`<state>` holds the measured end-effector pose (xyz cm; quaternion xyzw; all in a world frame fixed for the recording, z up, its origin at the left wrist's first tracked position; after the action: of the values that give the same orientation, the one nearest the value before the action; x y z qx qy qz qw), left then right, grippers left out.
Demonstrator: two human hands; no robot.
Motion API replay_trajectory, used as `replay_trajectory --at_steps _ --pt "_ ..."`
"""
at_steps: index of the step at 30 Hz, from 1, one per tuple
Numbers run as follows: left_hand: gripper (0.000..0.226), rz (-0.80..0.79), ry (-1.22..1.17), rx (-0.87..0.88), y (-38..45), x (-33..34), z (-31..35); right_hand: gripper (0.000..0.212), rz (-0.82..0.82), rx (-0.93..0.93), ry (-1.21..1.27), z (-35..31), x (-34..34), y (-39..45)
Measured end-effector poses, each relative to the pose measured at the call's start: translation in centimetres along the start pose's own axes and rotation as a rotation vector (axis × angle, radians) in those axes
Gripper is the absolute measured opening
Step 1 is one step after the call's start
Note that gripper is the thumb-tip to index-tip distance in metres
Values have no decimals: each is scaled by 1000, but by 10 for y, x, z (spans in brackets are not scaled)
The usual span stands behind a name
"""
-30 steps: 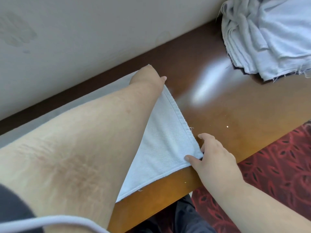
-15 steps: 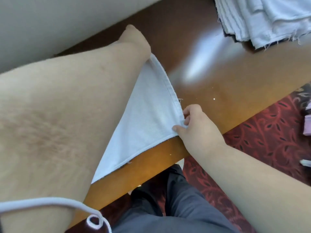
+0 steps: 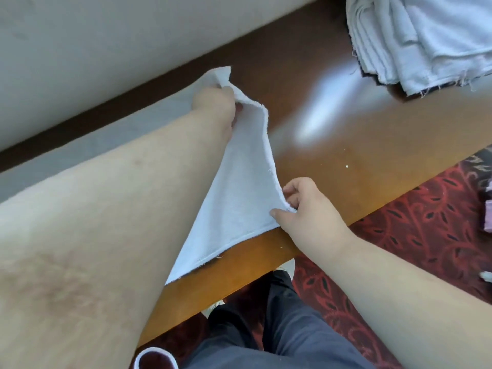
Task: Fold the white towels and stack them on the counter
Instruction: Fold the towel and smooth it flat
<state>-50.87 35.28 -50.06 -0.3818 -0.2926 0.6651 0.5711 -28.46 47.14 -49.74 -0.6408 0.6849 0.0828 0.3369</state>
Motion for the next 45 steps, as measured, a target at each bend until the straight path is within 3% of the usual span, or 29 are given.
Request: replay_trajectory --at_steps 5,10,17,26,29,35,41,45 --pt "30 -85 -202 -77 -2 -43 -7 23 -85 -192 24 -45 27 -13" --pt "37 -129 -280 13 -5 -110 -14 28 -213 -387 -7 -106 63 -33" --pt "31 45 -305 67 -20 -250 -16 18 -415 -737 -152 -210 138 -72" --pt "18 182 -321 214 -35 -437 -41 39 -609 -1059 -242 -307 257 -124" --pt "26 212 -305 244 -33 -490 -44 43 -629 -1126 -241 -337 292 -139" --pt "35 305 20 338 -7 -562 -38 26 -674 -1113 -289 -369 370 -139" --pt "41 391 366 209 60 -589 -60 10 -735 -955 -363 -344 441 -107" --pt "40 410 244 228 83 -598 -75 40 -922 -778 -448 -319 459 -91"
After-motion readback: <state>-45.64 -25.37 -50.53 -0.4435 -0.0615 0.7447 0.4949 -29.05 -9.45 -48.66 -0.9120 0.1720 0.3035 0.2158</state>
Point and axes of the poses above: each hand's wrist, its own y-axis towards the middle knuckle, its own x-axis out of the palm, z = x × y, the point moved 6 cm from there along y, towards the middle knuckle, and after that the axes turned 12 degrees about -x, right-handed, at the moved point
